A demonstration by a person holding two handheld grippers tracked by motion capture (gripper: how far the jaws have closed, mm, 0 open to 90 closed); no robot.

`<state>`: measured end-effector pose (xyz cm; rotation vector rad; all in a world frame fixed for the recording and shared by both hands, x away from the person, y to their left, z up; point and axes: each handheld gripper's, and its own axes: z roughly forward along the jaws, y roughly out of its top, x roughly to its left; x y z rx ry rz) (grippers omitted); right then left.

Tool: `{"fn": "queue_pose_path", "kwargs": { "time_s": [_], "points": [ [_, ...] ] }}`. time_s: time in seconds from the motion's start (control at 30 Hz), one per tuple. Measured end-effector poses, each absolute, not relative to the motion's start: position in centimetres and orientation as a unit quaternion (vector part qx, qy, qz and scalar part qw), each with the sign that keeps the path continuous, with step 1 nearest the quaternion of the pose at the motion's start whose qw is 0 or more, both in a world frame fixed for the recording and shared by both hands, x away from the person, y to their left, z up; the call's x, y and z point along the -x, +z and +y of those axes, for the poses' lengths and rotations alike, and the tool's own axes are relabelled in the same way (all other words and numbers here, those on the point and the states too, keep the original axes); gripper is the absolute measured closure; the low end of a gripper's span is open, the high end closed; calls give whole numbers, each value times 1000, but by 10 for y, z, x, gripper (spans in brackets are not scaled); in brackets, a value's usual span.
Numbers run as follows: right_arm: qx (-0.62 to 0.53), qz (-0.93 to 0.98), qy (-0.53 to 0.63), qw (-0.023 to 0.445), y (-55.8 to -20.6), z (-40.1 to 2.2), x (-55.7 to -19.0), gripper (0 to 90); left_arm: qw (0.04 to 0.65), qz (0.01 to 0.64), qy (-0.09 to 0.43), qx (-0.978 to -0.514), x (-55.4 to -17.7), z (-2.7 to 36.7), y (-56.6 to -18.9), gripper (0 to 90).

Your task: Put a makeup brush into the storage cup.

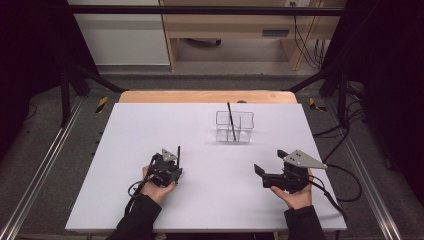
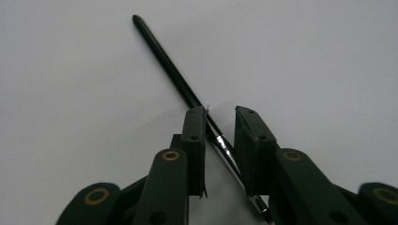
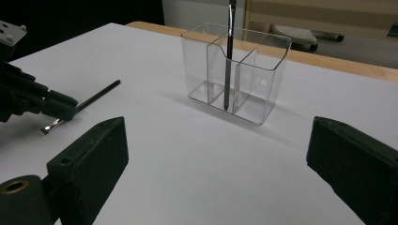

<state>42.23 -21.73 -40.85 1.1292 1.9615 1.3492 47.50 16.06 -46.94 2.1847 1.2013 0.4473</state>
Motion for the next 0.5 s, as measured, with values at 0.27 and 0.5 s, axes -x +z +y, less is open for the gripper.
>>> {"fn": "queue_pose_path", "kwargs": {
  "time_s": [0.27,0.5],
  "points": [
    [-414,721,495,251,-409,-217,-422,62,298,445,160,-829,-474,164,-468,815],
    [-414,721,495,251,-409,-217,-423,62,297,437,156,-835,-474,165,-468,819]
  ]
}}
